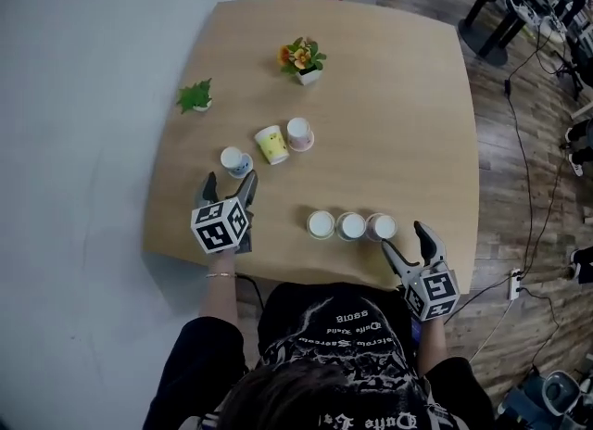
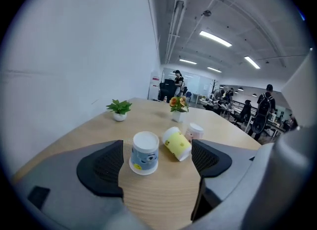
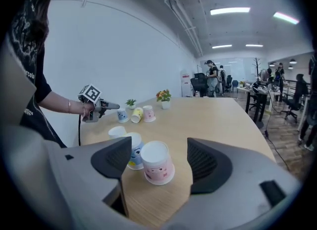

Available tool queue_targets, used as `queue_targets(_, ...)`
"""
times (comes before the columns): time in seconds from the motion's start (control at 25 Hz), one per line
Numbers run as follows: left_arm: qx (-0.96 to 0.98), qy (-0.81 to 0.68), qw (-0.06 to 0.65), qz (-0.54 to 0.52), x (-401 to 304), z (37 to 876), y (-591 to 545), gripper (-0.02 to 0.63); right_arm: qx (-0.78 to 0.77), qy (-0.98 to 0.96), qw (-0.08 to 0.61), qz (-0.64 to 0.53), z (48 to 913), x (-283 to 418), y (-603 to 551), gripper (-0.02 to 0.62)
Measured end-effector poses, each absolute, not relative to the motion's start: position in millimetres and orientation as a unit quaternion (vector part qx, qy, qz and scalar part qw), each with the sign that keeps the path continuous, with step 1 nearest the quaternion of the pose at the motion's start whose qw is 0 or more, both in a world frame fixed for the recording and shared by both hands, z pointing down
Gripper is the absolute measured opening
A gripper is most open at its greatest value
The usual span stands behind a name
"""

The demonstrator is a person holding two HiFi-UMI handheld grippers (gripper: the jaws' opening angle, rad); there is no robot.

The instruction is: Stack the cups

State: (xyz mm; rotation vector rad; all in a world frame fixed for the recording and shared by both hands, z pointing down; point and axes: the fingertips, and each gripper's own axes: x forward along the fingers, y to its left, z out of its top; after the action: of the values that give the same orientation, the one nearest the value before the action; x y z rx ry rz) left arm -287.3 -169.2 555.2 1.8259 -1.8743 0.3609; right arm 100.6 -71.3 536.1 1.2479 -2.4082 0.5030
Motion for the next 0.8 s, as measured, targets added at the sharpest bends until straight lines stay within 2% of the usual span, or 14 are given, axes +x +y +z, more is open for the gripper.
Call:
queue_targets(0.32, 0.673, -0.669, 0.295, 0.113, -312.9, 588.8, -209.0, 0.44, 0.48, -0.826, 0.213, 0.204, 552.3, 113.8, -60.8, 0.364)
queue_targets(0.52, 0.691, -0.654, 0.269, 0.152, -312.5, 595.1, -222.2, 0.433, 0.503, -0.812, 0.204, 0.214, 554.3, 115.4, -59.2, 0.364)
queue_targets(0.56, 0.688, -0.656, 0.267, 0.159, -313.2, 596.7, -222.4, 0.409, 0.511, -0.809, 0.202, 0.208, 552.9, 116.2, -60.5, 0.364)
queue_targets(0.64, 0.678, -0.663, 0.266, 0.173, -316.2, 600.1, -221.7, 0.296, 0.526, -0.803, 0.2, 0.198, 550.9, 118.6, -63.0, 0.364)
queue_targets(0.68, 0.675, -0.665, 0.264, 0.179, -317.4, 600.8, -221.3, 0.273, 0.53, -0.801, 0.198, 0.196, 550.2, 119.5, -64.0, 0.364)
queue_targets(0.8, 0.676, -0.665, 0.255, 0.189, -318.3, 600.4, -220.9, 0.268, 0.536, -0.798, 0.195, 0.195, 550.3, 119.9, -65.9, 0.364)
